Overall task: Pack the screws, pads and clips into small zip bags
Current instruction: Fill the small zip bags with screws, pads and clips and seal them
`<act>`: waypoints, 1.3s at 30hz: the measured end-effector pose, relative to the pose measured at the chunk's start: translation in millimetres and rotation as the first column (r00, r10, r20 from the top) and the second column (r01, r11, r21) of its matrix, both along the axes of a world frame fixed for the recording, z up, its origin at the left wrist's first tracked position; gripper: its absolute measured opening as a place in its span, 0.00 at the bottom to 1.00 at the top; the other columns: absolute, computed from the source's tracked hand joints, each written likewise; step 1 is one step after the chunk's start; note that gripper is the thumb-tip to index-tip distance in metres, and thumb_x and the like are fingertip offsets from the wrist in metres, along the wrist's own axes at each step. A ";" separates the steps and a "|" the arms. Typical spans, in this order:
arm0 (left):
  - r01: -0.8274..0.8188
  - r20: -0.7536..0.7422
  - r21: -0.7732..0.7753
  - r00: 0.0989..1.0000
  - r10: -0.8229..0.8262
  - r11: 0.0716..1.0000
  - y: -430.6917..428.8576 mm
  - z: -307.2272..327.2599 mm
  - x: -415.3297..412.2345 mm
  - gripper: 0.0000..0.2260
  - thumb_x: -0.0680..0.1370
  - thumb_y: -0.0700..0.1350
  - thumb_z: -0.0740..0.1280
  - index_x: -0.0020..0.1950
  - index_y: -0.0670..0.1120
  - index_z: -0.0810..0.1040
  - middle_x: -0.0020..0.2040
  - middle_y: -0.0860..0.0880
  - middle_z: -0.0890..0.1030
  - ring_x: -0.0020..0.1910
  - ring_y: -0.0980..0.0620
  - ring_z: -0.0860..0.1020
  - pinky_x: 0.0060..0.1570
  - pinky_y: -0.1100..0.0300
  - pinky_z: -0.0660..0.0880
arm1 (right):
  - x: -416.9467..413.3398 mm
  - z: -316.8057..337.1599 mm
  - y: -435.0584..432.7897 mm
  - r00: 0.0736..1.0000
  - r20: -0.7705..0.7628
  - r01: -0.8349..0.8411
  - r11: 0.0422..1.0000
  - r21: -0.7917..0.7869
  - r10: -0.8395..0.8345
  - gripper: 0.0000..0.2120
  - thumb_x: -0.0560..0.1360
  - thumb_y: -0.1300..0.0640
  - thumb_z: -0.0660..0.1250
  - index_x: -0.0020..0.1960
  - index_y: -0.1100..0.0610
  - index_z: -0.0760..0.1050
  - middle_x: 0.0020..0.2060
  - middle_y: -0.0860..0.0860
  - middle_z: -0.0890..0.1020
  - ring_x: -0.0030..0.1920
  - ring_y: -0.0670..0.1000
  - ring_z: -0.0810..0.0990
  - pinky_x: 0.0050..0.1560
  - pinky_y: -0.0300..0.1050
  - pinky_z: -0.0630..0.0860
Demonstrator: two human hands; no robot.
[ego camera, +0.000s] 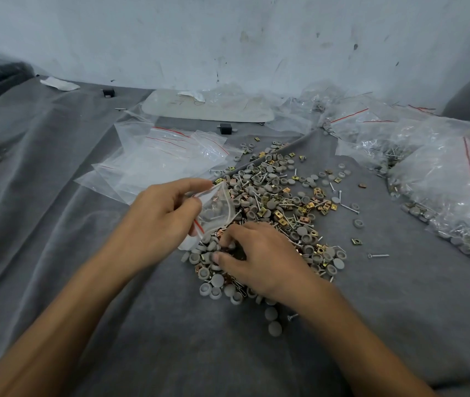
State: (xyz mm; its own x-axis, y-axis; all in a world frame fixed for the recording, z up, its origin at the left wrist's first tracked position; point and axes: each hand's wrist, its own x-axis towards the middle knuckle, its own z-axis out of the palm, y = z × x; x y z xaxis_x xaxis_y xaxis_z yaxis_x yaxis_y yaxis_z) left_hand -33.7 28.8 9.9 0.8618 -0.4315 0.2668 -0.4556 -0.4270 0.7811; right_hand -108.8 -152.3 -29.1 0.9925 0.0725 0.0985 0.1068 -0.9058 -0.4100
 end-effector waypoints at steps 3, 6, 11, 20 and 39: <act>-0.003 0.017 0.013 1.000 0.003 1.000 -0.1 0.5 -0.2 0.16 0.80 0.43 0.62 0.62 0.58 0.81 0.31 0.51 0.82 0.26 0.61 0.74 0.28 0.69 0.68 | -1.3 0.1 -1.8 1.000 -0.013 -0.014 1.000 0.026 0.014 0.09 0.78 0.43 0.65 0.52 0.47 0.75 0.49 0.44 0.77 0.55 0.50 0.72 0.55 0.48 0.73; -0.015 0.014 0.020 1.000 0.014 1.000 0.0 1.6 -0.1 0.17 0.81 0.40 0.63 0.63 0.57 0.81 0.31 0.50 0.82 0.26 0.60 0.73 0.28 0.68 0.68 | -2.7 1.3 -6.9 0.999 -0.033 -0.025 0.998 0.053 0.027 0.04 0.79 0.49 0.66 0.51 0.48 0.78 0.48 0.43 0.79 0.54 0.48 0.74 0.54 0.47 0.73; 0.003 0.019 0.026 1.000 -0.003 1.000 0.3 3.0 -1.2 0.17 0.81 0.40 0.62 0.63 0.57 0.80 0.31 0.49 0.83 0.26 0.60 0.75 0.29 0.68 0.69 | -2.2 4.5 -15.2 0.997 -0.079 0.006 0.989 0.148 0.006 0.06 0.80 0.55 0.68 0.54 0.47 0.81 0.51 0.43 0.82 0.50 0.43 0.78 0.54 0.43 0.75; 0.014 0.012 0.009 1.000 -0.014 1.000 -0.4 4.5 -3.2 0.17 0.81 0.38 0.62 0.65 0.53 0.80 0.30 0.53 0.81 0.26 0.62 0.76 0.29 0.72 0.68 | -2.6 5.9 -30.2 0.993 0.035 0.090 0.932 0.350 -0.109 0.05 0.82 0.53 0.65 0.54 0.44 0.78 0.51 0.39 0.79 0.49 0.37 0.78 0.48 0.35 0.74; 0.060 -0.017 0.026 0.998 -0.060 0.998 -3.0 -2.4 -3.8 0.16 0.82 0.41 0.62 0.67 0.55 0.79 0.31 0.52 0.81 0.26 0.62 0.73 0.28 0.71 0.67 | 0.4 14.3 -19.3 0.966 0.245 -0.106 0.729 0.676 -0.087 0.09 0.80 0.58 0.69 0.55 0.45 0.81 0.45 0.44 0.85 0.47 0.45 0.84 0.46 0.38 0.79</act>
